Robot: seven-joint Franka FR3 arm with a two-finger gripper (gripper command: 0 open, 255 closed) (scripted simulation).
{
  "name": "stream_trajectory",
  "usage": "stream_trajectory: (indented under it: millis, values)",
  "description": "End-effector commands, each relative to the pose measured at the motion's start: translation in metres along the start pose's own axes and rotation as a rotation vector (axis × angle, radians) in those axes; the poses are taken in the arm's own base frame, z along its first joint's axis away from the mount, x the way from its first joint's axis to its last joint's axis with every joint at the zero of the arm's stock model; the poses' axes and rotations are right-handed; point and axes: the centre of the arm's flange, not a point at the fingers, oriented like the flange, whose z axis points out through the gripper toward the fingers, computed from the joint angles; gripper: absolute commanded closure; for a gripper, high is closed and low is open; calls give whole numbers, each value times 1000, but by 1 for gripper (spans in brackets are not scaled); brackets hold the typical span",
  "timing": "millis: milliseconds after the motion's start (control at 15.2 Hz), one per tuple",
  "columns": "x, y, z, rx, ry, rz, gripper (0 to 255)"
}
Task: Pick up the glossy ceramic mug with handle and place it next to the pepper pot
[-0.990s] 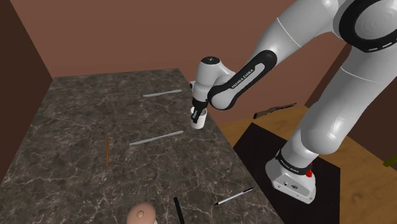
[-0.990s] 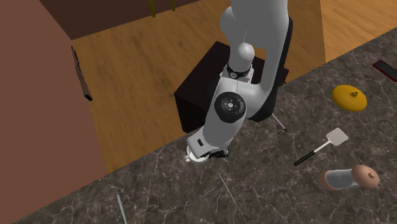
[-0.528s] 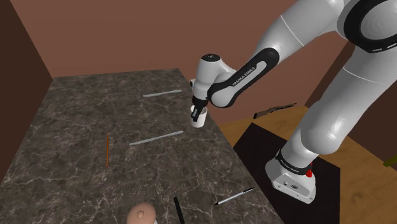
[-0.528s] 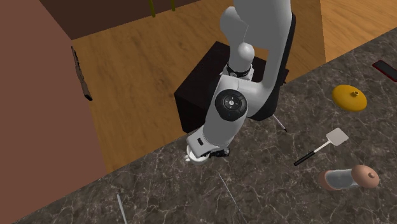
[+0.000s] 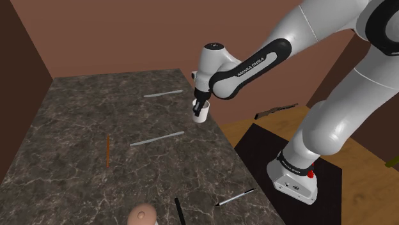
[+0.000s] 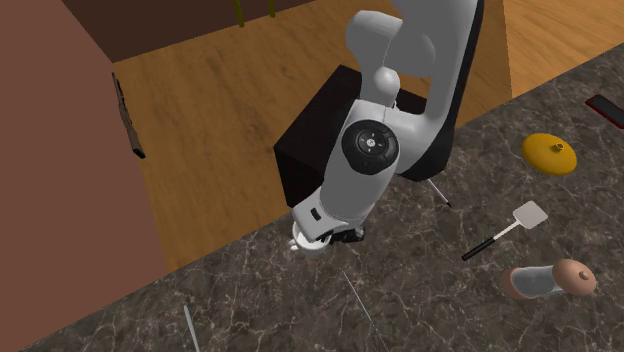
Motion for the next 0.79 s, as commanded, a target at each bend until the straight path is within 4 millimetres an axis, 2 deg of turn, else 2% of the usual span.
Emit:
stream_trajectory:
  millis: [0,726]
  values:
    - [1,2,-11,0,0,0,255]
    - [7,5,-68,0,0,0,255]
